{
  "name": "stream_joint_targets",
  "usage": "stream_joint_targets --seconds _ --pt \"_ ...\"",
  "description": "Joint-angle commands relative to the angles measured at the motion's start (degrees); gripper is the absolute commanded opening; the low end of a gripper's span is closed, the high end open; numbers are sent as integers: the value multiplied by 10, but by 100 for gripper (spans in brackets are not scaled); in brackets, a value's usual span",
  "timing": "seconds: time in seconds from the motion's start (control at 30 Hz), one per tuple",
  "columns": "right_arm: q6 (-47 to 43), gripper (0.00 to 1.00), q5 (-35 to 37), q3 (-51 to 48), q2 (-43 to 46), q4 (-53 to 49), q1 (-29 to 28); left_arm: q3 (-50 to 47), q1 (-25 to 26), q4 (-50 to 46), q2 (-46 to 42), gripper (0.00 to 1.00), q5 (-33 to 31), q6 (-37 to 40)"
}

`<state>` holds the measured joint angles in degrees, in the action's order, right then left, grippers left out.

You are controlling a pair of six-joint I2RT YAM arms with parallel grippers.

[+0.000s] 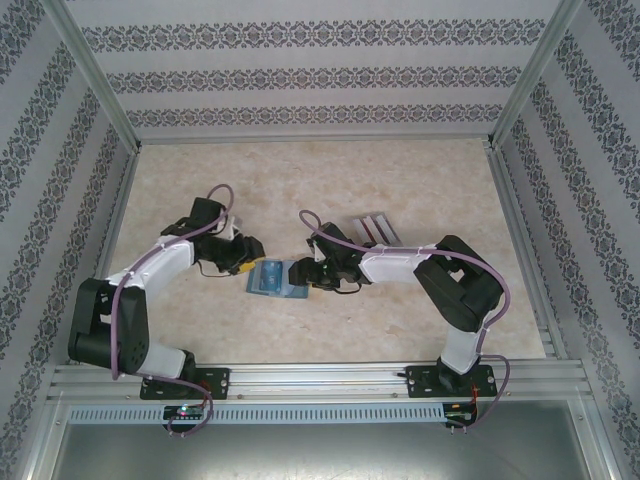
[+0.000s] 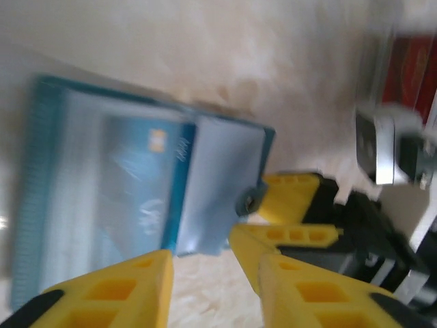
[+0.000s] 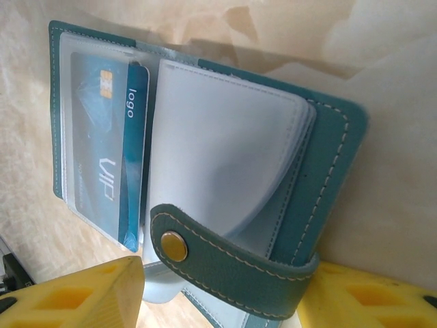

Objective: Put the credit cards into the card holder

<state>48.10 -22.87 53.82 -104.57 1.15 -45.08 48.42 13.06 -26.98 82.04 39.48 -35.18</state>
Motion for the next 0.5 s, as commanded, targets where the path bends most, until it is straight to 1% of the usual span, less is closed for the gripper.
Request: stream_joint_targets --seconds 0.0,0.07,0.13,0.17,0.27,0.47 --pt "2 62 25 -21 -55 78 0 5 37 -2 21 35 22 29" --pt "7 61 22 -26 -57 87 1 4 47 0 37 32 20 37" --pt "12 61 16 -29 -60 99 1 0 53 7 51 22 24 40" --pt "17 61 12 -31 -62 105 2 -2 57 16 58 19 32 40" --pt "26 60 1 -36 -67 125 4 -9 64 39 79 13 46 37" --pt "37 59 -5 -47 -72 146 4 -1 70 65 114 13 59 34"
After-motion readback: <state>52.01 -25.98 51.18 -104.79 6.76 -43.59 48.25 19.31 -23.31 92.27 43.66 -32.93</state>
